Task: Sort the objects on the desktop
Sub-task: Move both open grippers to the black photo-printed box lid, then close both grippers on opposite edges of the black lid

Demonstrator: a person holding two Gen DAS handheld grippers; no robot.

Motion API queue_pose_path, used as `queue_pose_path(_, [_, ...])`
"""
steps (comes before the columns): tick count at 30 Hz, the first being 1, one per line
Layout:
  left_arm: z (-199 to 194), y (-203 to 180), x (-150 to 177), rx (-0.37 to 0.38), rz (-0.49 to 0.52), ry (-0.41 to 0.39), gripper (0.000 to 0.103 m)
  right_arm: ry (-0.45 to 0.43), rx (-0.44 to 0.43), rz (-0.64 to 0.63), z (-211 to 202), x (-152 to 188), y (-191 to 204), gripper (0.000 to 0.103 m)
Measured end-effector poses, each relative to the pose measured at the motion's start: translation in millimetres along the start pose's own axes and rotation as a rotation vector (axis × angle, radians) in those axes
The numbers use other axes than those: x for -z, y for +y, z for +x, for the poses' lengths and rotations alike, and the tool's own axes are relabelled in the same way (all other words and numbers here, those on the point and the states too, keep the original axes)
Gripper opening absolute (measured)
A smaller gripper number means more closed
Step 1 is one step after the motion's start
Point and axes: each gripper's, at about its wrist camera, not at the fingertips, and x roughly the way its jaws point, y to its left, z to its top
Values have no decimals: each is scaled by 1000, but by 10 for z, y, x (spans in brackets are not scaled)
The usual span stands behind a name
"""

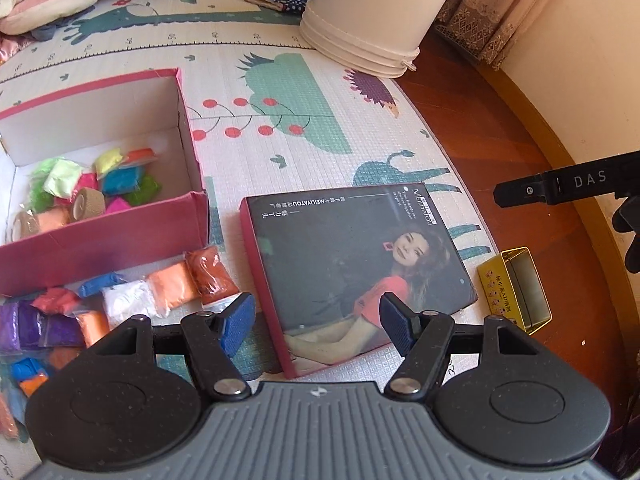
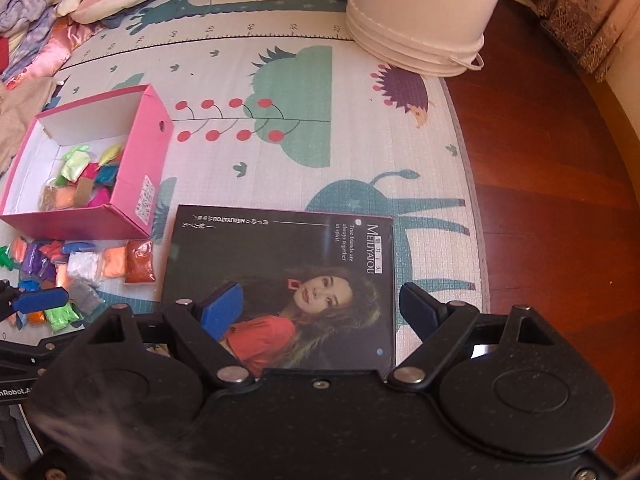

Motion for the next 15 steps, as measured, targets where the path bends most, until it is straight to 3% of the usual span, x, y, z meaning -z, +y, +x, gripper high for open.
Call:
queue_pose_path(3, [194,10,67,9,-19,15,75,45,-6,24,281,59,-176,85])
queue_pose_path(15, [812,204,220,25,-132,87,79,160,-31,186,1182,302,-757,85])
